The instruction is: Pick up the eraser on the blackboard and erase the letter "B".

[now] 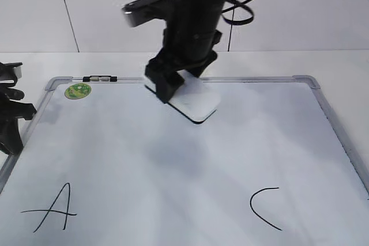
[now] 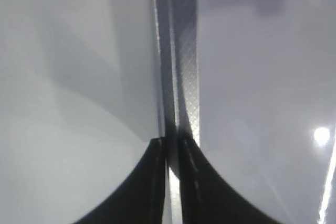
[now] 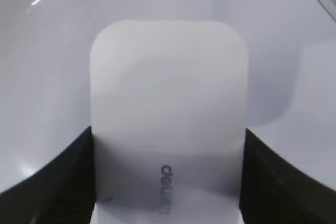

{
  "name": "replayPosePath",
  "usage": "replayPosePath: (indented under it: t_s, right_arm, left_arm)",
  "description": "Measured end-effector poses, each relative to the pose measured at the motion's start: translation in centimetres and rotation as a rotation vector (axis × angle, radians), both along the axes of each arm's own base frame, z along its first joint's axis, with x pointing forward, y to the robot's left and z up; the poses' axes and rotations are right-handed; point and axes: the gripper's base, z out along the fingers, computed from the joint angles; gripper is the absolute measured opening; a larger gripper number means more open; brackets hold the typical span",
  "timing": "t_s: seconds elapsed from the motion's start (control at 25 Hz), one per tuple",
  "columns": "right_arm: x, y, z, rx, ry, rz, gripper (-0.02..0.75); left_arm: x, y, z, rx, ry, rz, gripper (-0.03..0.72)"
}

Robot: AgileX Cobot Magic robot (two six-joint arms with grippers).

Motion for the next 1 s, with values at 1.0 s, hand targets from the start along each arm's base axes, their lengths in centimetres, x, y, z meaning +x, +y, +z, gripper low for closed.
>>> replayPosePath:
  t_s: [1.0]
  right_arm:
    - [-7.8,-20.6,-0.7,0.012,0.035,-0.644,0.504]
  left_arm:
    - [0.0,0.0,0.0,0.0,0.005,-0.001,0.045]
